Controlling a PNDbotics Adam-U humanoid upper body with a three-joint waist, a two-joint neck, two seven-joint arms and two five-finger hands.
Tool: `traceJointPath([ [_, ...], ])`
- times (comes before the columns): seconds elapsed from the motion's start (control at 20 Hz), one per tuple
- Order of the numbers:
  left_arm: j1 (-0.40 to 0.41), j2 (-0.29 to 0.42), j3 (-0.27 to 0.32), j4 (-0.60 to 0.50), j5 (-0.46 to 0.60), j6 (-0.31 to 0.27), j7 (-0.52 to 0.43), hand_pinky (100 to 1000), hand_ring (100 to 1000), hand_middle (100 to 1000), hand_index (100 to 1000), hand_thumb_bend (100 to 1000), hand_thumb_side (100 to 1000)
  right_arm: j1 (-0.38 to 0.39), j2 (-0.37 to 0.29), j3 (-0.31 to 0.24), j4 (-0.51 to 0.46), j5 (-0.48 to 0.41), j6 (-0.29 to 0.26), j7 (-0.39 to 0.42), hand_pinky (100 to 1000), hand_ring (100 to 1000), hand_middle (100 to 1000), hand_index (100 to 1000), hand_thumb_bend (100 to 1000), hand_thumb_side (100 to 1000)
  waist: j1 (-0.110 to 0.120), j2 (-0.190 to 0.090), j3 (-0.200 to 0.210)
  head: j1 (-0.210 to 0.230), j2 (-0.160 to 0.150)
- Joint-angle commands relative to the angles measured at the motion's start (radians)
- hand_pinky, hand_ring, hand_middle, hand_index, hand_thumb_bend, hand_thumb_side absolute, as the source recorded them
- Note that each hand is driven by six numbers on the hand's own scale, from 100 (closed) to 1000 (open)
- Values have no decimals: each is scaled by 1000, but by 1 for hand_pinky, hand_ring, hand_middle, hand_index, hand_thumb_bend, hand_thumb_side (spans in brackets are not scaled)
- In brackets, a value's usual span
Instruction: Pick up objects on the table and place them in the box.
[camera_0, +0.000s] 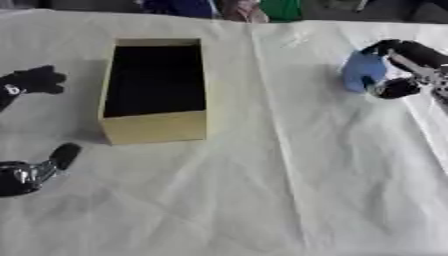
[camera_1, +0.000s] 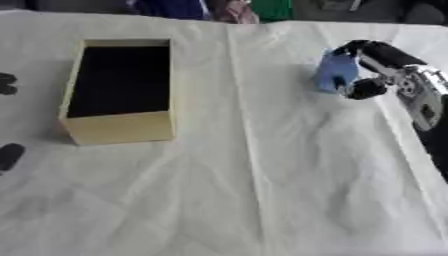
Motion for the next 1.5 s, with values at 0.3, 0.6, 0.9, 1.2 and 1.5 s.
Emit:
traceJointPath([
  [0.3, -10, 5, 2, -10, 5, 0, -2, 883, 786, 804, 965, 403, 523, -4, -31, -11, -15, 95, -10, -234, 643, 611, 130, 277, 100, 158, 0, -17, -1, -1, 6],
  [0.6, -11, 6, 2, -11, 6, 0, -2, 883, 787, 805, 965, 401, 520, -3, -39, -6, -64, 71, -23, -258, 645, 610, 124, 276, 100, 137, -2, -18, -2, 0, 6],
  [0.9, -12, 8, 1, -11, 8, 0, -3, 883, 787, 805, 963, 400, 519, -22, -51, 17, -199, 8, -39, -232, 646, 604, 123, 277, 100, 100, -4, -21, -3, -1, 6],
  [1.2, -13, 8, -3, -10, 9, -1, -7, 882, 787, 805, 963, 398, 516, -79, -45, 69, -368, -54, -70, -172, 647, 594, 126, 277, 100, 100, -6, -25, -4, -5, 8],
  [1.5, -15, 6, -9, -8, 14, -3, -12, 882, 788, 805, 963, 392, 513, -168, 4, 129, -442, -101, -100, -95, 653, 596, 132, 284, 100, 100, -6, -29, 0, -17, 9],
])
